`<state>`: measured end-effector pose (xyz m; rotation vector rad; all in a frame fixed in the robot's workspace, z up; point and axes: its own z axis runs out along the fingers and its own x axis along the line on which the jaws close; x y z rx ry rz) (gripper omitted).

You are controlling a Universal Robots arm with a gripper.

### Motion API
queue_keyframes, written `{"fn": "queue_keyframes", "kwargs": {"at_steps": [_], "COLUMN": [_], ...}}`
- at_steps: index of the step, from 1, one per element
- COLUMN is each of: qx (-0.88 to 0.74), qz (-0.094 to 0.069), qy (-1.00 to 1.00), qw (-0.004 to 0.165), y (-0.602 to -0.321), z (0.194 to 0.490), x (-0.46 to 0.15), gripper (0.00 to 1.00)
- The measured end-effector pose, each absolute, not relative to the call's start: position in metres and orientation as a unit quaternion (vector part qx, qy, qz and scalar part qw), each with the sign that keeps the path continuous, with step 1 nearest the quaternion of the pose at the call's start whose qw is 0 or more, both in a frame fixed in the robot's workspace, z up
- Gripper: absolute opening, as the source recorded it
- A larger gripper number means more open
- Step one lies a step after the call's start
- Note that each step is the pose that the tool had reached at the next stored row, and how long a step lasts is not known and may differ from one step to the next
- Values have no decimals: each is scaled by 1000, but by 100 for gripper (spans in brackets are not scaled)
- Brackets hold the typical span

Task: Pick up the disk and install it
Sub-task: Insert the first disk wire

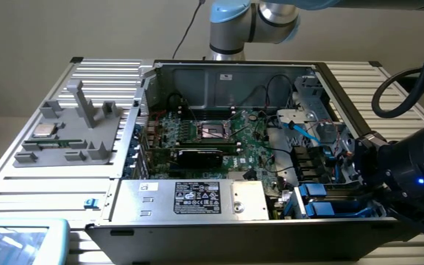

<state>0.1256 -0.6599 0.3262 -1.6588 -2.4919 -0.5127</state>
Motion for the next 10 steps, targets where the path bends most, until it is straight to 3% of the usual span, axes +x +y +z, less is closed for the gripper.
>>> {"fn": "queue_keyframes", "kwargs": {"at_steps": [10], "qx": [-547], "qz": [-162], "qy": [-819], "qw": [58], "y": [-660], "z": [328], "x": [118], "gripper": [17]}}
